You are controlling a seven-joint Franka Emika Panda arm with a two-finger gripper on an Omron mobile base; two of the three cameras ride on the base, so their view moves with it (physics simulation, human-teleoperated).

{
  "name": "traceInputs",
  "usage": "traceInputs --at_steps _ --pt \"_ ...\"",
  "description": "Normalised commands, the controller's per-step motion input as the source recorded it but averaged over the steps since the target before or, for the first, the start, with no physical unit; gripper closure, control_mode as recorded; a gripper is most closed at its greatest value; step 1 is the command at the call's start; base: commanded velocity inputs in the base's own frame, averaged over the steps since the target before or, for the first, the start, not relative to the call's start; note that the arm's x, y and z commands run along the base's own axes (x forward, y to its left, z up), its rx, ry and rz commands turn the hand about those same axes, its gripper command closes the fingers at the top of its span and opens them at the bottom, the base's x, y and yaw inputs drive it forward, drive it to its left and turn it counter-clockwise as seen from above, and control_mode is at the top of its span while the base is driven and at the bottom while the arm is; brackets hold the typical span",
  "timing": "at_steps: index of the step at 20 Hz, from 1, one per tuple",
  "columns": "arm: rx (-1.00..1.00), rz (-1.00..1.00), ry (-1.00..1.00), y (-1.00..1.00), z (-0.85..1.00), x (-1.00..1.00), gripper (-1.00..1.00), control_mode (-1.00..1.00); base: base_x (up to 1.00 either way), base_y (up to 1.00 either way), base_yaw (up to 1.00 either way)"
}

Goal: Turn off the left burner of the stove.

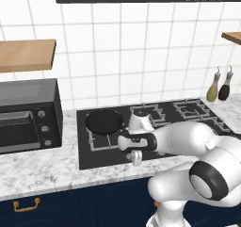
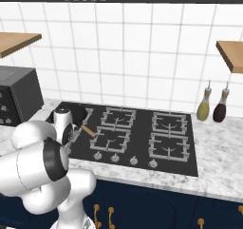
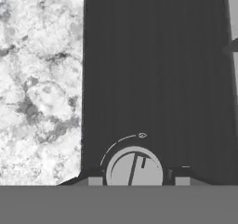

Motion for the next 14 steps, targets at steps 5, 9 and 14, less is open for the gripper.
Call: traceInputs --at_steps 5,9,14 --pt "0.0 -0.6 0.18 -0.2 -0.23 -0.07 1.0 -1.0 0.0 0.0 0.0" --pt "0.01 -0.66 0.18 -0.32 -0.31 -0.18 1.0 -1.0 0.0 0.0 0.0" --pt "0.01 -0.7 0.17 -0.36 -0.38 -0.23 1.0 -1.0 0.0 0.0 0.0"
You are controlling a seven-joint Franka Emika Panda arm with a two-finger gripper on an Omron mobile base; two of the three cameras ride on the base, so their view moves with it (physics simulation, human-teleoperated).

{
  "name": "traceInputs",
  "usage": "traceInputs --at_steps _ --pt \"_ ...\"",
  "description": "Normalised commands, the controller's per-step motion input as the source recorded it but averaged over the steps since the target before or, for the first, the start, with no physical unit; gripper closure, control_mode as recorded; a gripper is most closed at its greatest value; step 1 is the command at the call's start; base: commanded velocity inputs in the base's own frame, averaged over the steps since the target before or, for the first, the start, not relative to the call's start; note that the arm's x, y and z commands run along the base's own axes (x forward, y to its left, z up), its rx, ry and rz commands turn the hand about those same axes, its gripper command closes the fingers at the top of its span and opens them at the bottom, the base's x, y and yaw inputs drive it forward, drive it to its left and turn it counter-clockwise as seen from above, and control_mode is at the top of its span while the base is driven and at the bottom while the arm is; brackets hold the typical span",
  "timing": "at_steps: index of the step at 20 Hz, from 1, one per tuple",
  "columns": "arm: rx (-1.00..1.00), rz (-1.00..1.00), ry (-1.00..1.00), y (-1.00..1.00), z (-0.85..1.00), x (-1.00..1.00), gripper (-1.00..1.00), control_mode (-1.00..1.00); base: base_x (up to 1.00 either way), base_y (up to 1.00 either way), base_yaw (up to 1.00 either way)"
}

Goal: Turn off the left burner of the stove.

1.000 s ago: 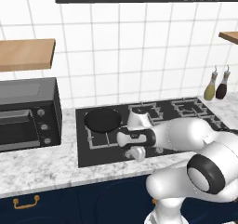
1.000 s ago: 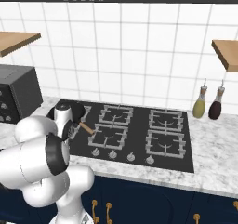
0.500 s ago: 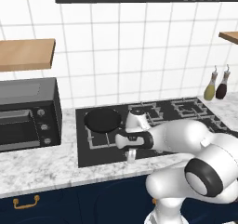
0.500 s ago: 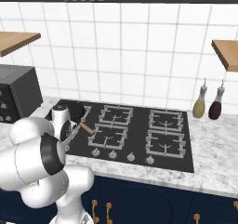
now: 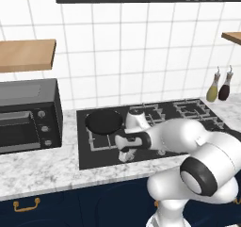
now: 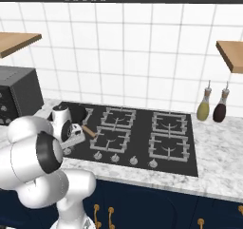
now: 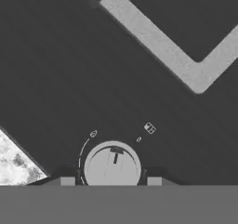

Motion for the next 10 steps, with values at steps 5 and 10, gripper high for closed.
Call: traceInputs --at_steps 5,10 --pt "0.01 -0.71 0.12 -0.39 -0.41 -0.33 1.0 -1.0 0.0 0.0 0.0" --pt "0.02 -0.72 0.02 -0.42 -0.36 -0.49 1.0 -1.0 0.0 0.0 0.0"
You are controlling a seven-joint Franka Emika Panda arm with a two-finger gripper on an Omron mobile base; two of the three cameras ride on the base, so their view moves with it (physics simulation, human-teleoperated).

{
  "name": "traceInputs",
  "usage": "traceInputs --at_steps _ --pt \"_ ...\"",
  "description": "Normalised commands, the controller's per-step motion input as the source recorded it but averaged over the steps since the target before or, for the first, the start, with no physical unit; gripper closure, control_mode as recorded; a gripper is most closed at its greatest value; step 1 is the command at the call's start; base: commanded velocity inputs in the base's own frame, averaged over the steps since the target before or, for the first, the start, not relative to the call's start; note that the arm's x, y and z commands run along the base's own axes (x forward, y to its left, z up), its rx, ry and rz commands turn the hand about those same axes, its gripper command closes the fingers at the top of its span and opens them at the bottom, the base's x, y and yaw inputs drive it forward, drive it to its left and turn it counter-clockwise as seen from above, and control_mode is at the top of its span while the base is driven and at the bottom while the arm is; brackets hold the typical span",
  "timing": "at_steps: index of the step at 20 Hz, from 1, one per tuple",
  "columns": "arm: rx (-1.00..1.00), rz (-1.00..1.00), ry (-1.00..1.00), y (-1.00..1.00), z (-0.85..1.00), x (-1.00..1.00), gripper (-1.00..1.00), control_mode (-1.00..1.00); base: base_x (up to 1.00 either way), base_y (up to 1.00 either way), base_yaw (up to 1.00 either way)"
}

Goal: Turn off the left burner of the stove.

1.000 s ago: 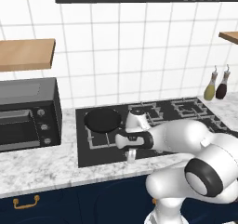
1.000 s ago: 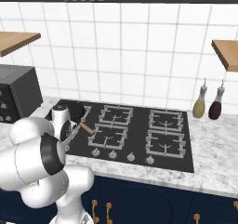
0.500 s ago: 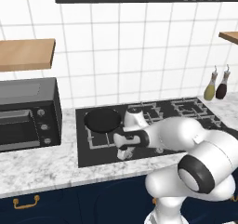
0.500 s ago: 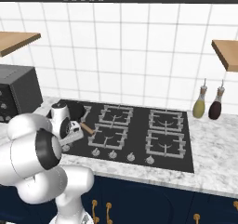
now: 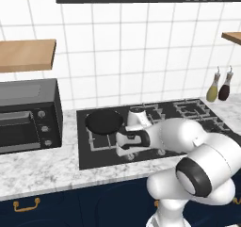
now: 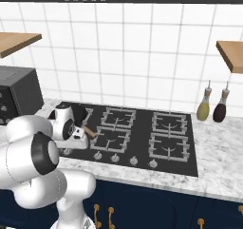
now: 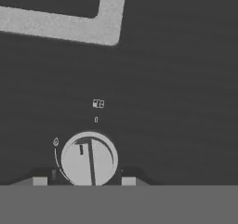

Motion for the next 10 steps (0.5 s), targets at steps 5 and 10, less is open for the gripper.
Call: traceInputs --at_steps 5,10 --pt "0.01 -0.73 0.0 -0.36 -0.31 -0.51 1.0 -1.0 0.0 0.0 0.0" --pt "0.0 -0.73 0.0 -0.39 -0.3 -0.41 1.0 -1.0 0.0 0.0 0.0"
